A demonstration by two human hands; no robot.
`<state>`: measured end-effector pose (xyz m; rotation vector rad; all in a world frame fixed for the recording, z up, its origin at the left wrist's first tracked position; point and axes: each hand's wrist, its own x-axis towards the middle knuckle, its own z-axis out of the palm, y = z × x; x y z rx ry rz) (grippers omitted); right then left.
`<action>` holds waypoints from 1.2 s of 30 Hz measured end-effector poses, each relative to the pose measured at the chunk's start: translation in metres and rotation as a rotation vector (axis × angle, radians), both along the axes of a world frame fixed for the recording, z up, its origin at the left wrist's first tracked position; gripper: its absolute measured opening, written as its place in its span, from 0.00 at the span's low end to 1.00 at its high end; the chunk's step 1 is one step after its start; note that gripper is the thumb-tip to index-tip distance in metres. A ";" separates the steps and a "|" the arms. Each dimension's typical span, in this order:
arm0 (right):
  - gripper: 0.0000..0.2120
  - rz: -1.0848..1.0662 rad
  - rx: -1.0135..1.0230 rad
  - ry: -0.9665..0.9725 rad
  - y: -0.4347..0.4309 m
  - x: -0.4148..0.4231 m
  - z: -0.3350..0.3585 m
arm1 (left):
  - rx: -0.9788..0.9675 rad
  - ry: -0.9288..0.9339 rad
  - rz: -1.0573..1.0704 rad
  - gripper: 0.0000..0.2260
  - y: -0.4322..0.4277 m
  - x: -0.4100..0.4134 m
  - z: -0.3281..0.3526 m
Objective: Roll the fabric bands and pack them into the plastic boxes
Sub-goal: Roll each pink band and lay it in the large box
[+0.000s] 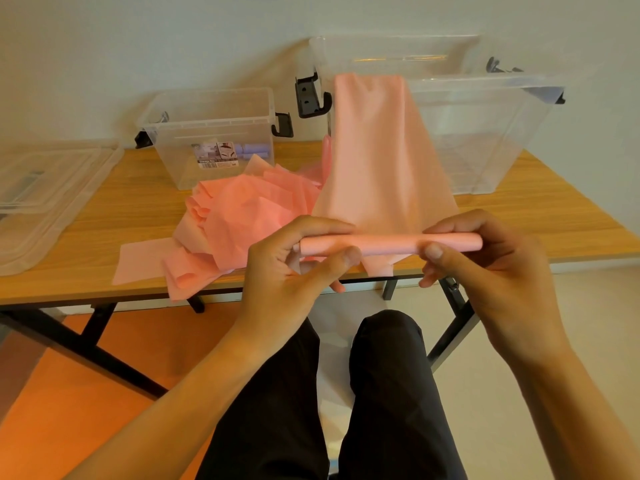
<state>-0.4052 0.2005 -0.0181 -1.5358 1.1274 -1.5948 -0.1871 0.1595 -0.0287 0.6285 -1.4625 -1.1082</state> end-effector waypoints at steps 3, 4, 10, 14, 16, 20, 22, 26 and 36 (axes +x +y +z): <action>0.10 -0.033 -0.001 0.017 0.000 0.000 0.002 | -0.022 0.002 0.002 0.08 0.000 -0.001 0.000; 0.12 -0.037 0.001 0.015 0.000 0.000 0.002 | -0.021 -0.002 0.012 0.08 0.000 -0.001 0.000; 0.13 0.022 0.011 0.011 0.000 0.001 0.001 | -0.006 -0.016 0.051 0.09 0.003 -0.001 0.002; 0.08 0.018 0.008 0.013 0.001 0.001 0.001 | -0.011 -0.027 0.064 0.07 0.002 0.000 0.001; 0.09 -0.005 0.012 0.033 0.001 0.001 0.001 | -0.022 -0.024 0.046 0.08 0.000 0.000 0.001; 0.08 -0.016 0.015 0.026 0.002 0.000 0.002 | -0.059 -0.015 0.040 0.10 -0.002 -0.001 0.004; 0.10 -0.016 0.014 0.014 0.002 -0.001 0.003 | -0.079 -0.020 0.050 0.09 -0.002 -0.001 0.004; 0.14 0.032 0.003 0.025 0.002 0.000 0.002 | -0.057 -0.016 0.069 0.09 -0.002 -0.002 0.004; 0.08 -0.022 0.021 0.030 0.001 -0.002 0.001 | -0.103 -0.032 0.031 0.12 -0.002 -0.003 0.000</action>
